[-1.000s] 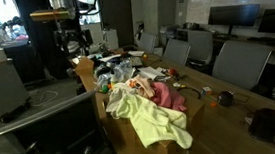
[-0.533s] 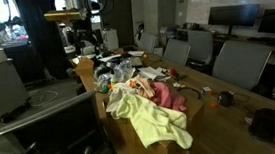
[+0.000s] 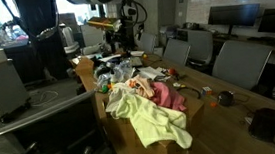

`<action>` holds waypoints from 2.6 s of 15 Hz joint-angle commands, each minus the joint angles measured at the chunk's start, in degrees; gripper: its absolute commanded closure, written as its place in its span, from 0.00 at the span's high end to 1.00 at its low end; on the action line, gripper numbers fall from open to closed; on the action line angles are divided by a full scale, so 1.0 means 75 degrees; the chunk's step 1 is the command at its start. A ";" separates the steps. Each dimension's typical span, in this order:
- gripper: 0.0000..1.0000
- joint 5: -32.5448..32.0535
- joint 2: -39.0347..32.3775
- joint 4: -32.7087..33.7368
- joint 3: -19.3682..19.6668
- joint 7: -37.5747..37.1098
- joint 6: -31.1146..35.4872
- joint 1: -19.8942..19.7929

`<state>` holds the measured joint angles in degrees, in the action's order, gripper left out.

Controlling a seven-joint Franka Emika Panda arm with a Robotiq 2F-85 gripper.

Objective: Pick up the two towels from the top of the brown box and put them on the backrest of the chair

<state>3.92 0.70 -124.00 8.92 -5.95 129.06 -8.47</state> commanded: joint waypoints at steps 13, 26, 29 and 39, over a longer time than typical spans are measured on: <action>1.00 0.1685 -0.3615 0.1607 0.0119 -0.0899 0.0192 -0.0695; 1.00 0.1777 -0.4039 0.1882 0.0104 -0.0979 -0.1530 -0.0862; 1.00 0.1817 -0.4095 0.2017 0.0123 -0.0983 -0.2055 -0.0914; 1.00 0.1972 -0.4590 0.2248 0.0082 -0.0837 -0.2322 -0.0953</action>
<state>17.15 -31.54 -109.58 9.84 -13.23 111.67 -15.28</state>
